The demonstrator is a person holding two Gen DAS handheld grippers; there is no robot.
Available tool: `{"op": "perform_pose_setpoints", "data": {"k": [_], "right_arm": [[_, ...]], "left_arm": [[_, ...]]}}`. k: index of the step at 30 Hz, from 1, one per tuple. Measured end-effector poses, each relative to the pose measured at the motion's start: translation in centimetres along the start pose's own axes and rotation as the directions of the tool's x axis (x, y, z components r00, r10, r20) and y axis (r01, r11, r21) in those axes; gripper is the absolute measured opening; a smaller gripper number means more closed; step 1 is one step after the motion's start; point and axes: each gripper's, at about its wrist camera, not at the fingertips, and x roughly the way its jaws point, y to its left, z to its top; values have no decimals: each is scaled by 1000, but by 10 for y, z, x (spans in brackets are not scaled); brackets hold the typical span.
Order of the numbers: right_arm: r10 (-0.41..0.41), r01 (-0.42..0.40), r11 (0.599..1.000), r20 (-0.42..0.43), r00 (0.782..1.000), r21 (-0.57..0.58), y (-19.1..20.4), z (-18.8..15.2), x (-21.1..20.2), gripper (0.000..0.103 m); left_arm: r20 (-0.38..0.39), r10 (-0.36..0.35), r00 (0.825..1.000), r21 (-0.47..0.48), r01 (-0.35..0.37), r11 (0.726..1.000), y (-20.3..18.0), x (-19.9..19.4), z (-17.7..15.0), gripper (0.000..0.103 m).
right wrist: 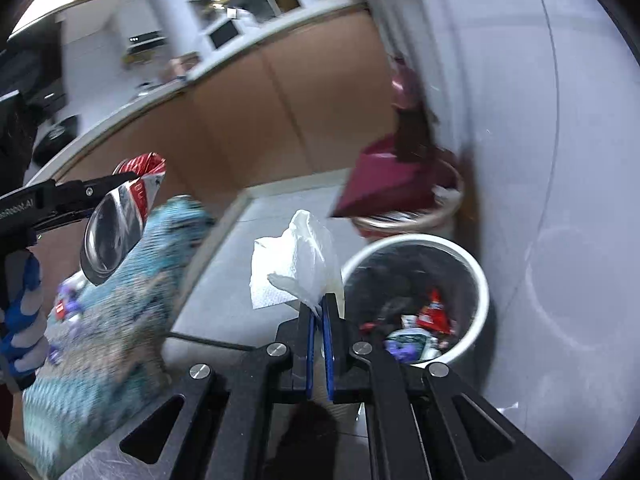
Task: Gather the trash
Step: 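Carry the can and tissue over the bin and open both tools, then move both open tools back over the blanket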
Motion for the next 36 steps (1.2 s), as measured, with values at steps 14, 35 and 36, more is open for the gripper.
{"op": "perform_pose_setpoints", "data": {"k": [14, 35, 36], "right_arm": [[-103, 111, 991, -104, 989, 80, -71, 10, 86, 8], [-212, 218, 973, -91, 973, 70, -45, -5, 49, 52], [-214, 219, 974, -78, 974, 61, -38, -3, 42, 53]], "left_arm": [[-137, 21, 990, -8, -23, 1000, -29, 155, 22, 52], [-16, 17, 1000, -84, -18, 996, -25, 81, 16, 62], [-2, 21, 1000, -86, -22, 996, -25, 72, 15, 62]]}}
